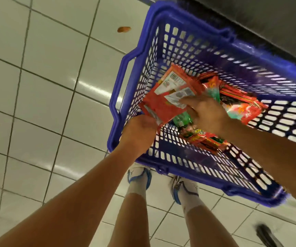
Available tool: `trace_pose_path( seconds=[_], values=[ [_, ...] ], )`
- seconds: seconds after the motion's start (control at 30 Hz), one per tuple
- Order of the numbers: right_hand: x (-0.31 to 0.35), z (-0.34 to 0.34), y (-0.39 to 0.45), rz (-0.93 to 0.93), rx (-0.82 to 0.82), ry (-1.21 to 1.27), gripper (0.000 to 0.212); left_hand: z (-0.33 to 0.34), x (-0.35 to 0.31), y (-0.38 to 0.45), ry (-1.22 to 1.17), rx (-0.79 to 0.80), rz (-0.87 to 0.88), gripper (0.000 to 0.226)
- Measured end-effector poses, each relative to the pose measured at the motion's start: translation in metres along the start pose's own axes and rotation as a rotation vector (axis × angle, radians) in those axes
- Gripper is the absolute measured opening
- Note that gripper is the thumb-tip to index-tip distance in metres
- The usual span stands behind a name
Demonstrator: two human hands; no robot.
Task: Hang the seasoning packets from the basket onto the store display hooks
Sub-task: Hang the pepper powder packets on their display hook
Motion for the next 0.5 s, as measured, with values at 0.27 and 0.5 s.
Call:
trace_pose_path(
  seconds=[0.27,0.5],
  values=[
    [0.018,-0.030,-0.029,0.298,0.396,0.910,0.016,0.002,-0.005,0.000,-0.445,-0.055,-0.020,0.030],
    [0.012,0.034,0.040,0.041,0.193,-0.557,0.112,0.004,0.005,0.009,-0.161,-0.221,0.113,0.037]
  ],
)
Point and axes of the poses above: each hand's wrist, its own y-axis towards the middle knuckle, its own z-axis out of the palm, x = y × z, the point moved 4 cm from there along y, towards the middle knuckle, and after that the axes turned 11 degrees about z, right-handed, at the moved point
